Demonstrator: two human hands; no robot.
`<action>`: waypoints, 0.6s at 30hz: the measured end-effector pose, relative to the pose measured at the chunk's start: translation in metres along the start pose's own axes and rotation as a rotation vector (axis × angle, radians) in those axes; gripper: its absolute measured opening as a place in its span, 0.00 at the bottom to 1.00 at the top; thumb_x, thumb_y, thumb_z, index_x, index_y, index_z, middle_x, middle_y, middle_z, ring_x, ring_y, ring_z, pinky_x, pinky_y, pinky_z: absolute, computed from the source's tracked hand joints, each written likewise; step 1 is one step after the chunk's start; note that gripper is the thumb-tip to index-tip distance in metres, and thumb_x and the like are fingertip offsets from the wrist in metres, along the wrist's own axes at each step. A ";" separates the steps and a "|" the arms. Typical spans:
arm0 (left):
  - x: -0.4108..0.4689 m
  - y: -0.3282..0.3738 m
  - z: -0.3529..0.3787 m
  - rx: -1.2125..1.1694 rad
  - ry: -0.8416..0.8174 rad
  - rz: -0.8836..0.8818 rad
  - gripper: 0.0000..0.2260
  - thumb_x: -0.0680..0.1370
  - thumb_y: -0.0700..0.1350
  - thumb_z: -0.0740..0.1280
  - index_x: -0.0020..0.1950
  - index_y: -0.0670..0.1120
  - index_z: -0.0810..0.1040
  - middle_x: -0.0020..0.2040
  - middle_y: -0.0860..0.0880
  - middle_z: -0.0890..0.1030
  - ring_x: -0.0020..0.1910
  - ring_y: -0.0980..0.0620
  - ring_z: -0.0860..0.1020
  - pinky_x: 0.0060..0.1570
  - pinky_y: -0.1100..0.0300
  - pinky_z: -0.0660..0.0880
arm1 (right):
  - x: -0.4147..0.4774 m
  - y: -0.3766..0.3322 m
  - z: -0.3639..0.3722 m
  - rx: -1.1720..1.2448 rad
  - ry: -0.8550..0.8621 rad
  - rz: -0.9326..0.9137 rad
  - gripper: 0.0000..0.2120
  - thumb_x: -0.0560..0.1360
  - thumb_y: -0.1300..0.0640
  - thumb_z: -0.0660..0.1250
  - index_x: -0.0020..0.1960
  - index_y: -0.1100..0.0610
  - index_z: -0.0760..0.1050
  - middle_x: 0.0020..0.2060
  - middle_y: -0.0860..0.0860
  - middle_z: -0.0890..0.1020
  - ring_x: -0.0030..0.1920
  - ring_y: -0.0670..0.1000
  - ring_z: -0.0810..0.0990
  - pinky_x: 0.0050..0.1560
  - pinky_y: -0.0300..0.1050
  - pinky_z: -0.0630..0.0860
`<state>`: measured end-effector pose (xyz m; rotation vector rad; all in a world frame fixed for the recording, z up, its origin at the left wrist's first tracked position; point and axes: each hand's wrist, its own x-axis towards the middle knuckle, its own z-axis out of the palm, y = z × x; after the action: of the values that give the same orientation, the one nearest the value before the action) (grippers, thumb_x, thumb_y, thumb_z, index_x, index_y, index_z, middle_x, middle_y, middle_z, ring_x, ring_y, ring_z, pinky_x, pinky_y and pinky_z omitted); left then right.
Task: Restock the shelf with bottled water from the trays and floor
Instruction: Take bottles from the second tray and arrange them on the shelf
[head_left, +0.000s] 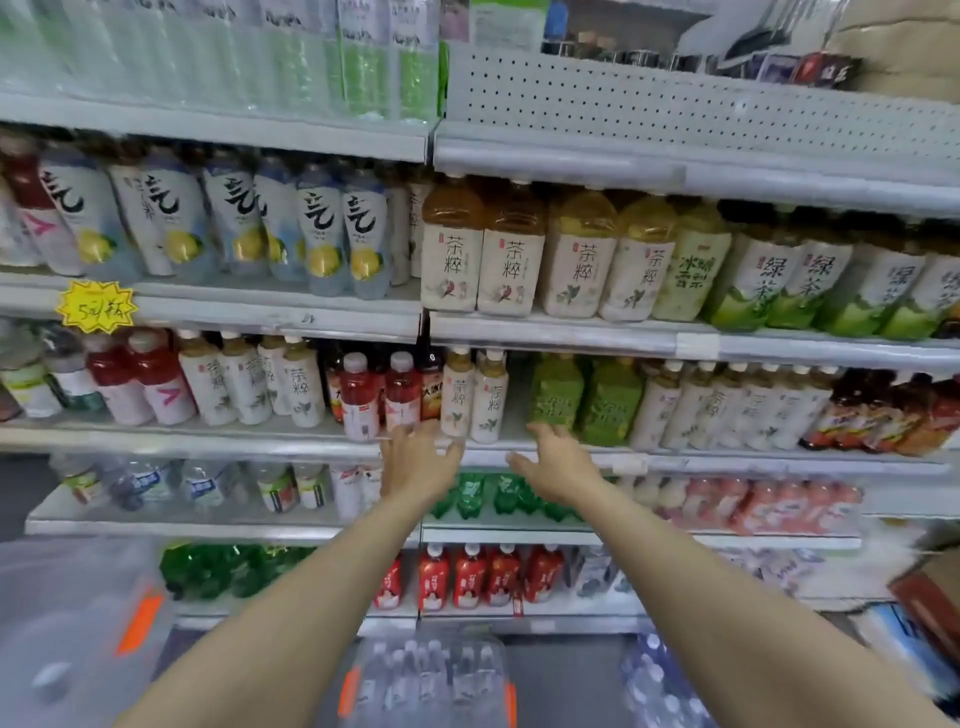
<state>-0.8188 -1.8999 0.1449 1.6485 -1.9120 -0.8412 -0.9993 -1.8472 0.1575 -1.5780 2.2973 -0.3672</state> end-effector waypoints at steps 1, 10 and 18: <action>0.007 -0.013 0.010 -0.007 -0.031 -0.016 0.26 0.80 0.58 0.64 0.76 0.50 0.68 0.77 0.42 0.61 0.76 0.39 0.60 0.72 0.43 0.63 | 0.007 0.004 0.014 0.005 -0.033 0.020 0.33 0.81 0.41 0.63 0.79 0.56 0.60 0.76 0.59 0.65 0.73 0.61 0.68 0.70 0.54 0.70; 0.045 -0.165 0.108 0.080 -0.324 -0.208 0.24 0.80 0.57 0.63 0.72 0.47 0.73 0.70 0.40 0.73 0.71 0.39 0.67 0.70 0.51 0.64 | 0.041 0.054 0.189 0.091 -0.330 0.263 0.26 0.80 0.42 0.65 0.68 0.61 0.71 0.64 0.64 0.75 0.63 0.64 0.77 0.55 0.52 0.73; 0.031 -0.299 0.217 0.037 -0.483 -0.523 0.23 0.79 0.53 0.67 0.72 0.45 0.74 0.70 0.39 0.71 0.66 0.41 0.74 0.65 0.54 0.70 | 0.033 0.125 0.361 0.102 -0.600 0.439 0.26 0.82 0.46 0.63 0.75 0.57 0.67 0.70 0.60 0.73 0.70 0.59 0.72 0.67 0.46 0.68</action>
<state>-0.7685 -1.9255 -0.2220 2.1619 -1.8006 -1.5335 -0.9697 -1.8427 -0.2247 -0.9215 2.0179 0.0929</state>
